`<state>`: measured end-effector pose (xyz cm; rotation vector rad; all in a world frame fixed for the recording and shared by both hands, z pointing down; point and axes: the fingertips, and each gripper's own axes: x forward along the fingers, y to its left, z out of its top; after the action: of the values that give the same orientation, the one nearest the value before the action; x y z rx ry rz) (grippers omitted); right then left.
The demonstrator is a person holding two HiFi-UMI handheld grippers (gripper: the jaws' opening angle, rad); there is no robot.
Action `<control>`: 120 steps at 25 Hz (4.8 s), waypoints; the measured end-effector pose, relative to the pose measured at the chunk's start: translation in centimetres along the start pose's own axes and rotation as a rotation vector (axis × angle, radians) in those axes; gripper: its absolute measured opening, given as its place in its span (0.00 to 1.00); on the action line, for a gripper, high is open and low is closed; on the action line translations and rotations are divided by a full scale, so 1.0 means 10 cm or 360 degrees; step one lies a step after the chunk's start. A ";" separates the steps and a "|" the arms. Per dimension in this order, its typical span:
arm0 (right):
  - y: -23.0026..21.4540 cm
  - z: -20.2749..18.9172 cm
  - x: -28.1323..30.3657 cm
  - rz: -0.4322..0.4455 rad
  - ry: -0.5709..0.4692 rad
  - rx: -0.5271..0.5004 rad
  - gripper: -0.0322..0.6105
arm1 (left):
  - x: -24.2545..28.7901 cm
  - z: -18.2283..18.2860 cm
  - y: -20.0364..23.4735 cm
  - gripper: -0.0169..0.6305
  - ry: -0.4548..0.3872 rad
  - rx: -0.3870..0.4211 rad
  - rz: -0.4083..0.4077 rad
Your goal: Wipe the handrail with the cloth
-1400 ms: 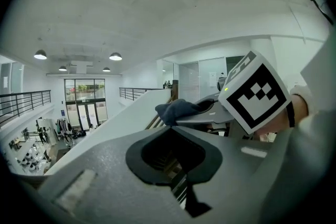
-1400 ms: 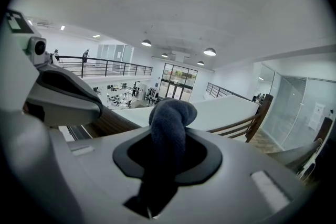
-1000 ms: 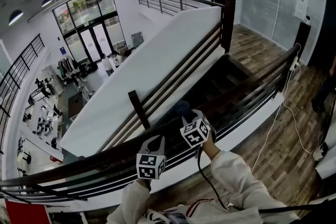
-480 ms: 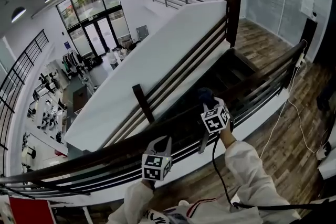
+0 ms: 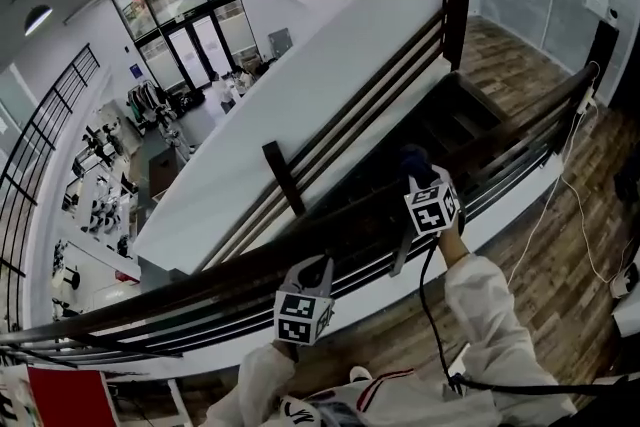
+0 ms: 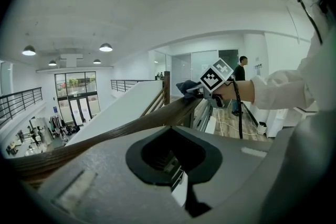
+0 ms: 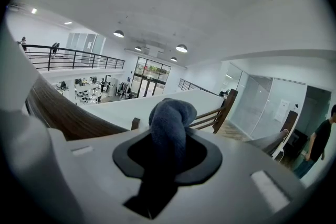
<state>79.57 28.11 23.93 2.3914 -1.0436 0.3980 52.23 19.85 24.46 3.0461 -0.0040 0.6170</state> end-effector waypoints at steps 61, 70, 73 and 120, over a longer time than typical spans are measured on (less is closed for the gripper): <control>9.64 1.19 -2.92 0.1659 -0.0285 -0.0266 0.19 | -6.77 -3.68 3.93 0.03 -0.0121 -0.0707 0.1452; 10.61 1.32 -2.80 0.1615 -0.0167 -0.0287 0.19 | -7.25 -4.16 4.63 0.03 -0.0079 -0.0766 0.1398; 10.81 1.31 -2.72 0.1621 -0.0138 -0.0318 0.19 | -7.30 -4.24 4.81 0.03 -0.0077 -0.0754 0.1414; 12.39 1.06 -1.67 0.1544 0.0082 -0.0651 0.19 | -7.30 -4.79 5.23 0.03 -0.0077 -0.0893 0.1493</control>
<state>-23.07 -39.94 47.76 1.3857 -1.9889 0.4922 -34.15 -31.12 41.88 2.3544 -1.3832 0.4342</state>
